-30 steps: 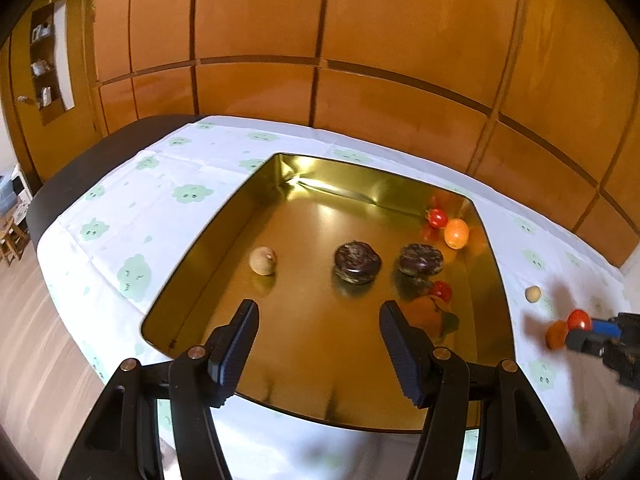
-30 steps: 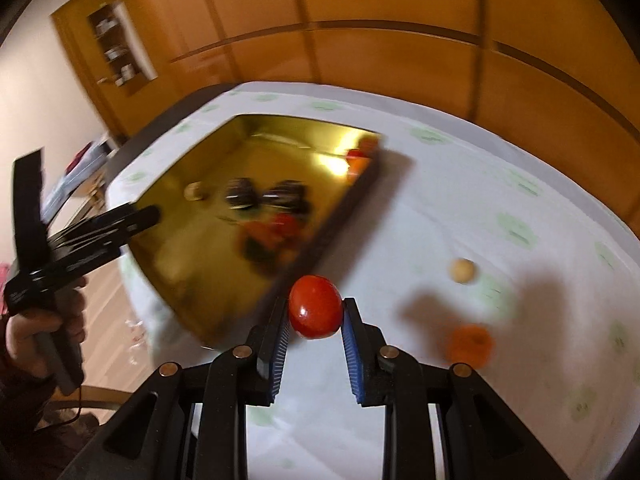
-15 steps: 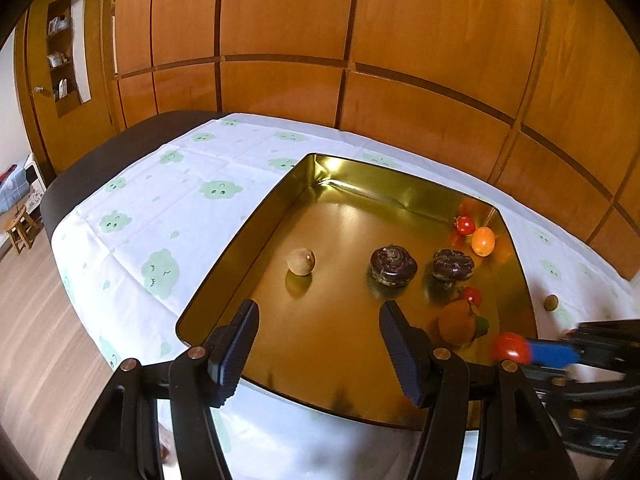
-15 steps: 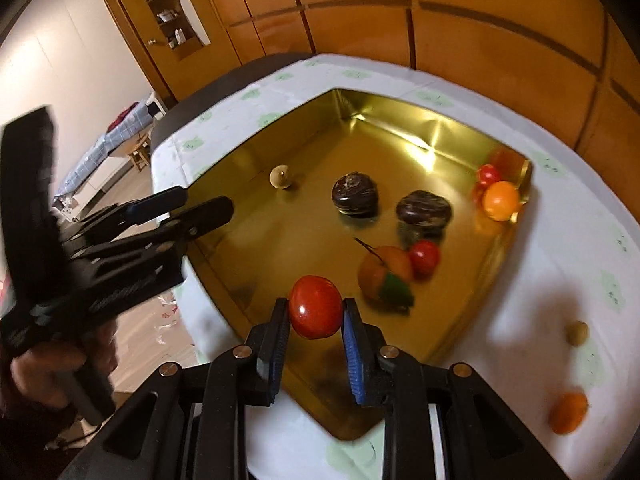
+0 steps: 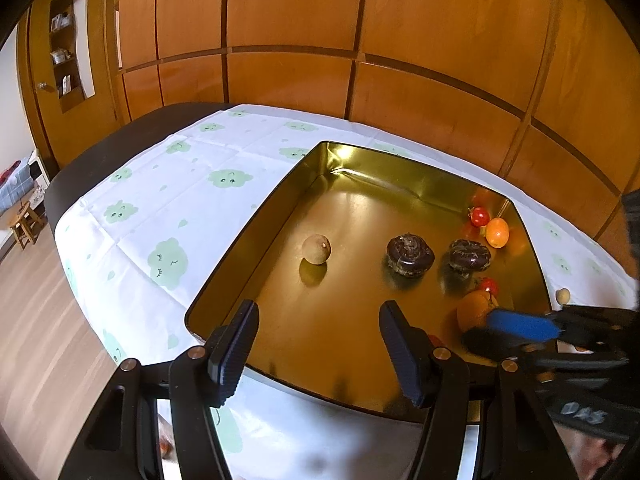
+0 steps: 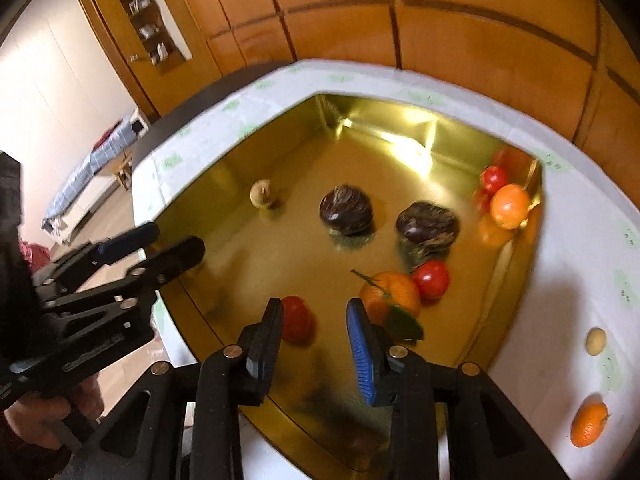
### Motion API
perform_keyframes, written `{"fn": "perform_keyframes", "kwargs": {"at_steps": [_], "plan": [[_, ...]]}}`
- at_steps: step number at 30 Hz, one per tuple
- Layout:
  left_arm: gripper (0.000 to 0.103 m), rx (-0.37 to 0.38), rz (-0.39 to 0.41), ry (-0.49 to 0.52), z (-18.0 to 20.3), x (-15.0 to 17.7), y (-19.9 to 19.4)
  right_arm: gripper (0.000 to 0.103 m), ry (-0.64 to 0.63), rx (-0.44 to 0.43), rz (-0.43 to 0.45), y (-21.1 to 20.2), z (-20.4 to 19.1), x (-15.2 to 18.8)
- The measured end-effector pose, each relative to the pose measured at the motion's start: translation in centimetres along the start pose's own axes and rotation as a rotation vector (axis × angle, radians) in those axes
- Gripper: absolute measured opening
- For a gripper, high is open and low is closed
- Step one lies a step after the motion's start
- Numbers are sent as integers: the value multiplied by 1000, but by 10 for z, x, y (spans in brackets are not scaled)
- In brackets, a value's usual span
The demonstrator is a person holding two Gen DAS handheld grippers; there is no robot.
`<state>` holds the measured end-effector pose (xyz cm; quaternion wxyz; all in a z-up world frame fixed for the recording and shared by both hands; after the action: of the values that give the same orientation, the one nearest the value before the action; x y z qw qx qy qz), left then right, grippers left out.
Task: Organize fruits
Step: 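Lower the red plum tomato into the tray and open the right tool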
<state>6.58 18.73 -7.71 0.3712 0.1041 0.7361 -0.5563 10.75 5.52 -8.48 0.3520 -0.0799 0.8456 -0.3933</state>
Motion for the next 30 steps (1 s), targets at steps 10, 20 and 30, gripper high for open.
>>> {"fn": "perform_keyframes", "kwargs": {"at_steps": [10,20,30], "plan": [[63,0,21,2,1,-5,-8,33,19,118,137,-71,25,15],[63,35,50,62,24,-5,-23,33,91,209,160,-118,65,45],[63,88,72,153,59,3,-42,33,134,264,165,-153,95,65]]}}
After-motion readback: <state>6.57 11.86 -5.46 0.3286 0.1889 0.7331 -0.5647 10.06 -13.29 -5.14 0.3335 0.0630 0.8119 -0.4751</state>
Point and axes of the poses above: each gripper's, at about its wrist camera, not at the fingertips, and y roughly the way its jaws point, z to its right, x to its underside, the point moved 6 cm from there along y, roughly the way its jaws point, and after that the axes turned 15 degrees about -x, right-handed, at the moved point
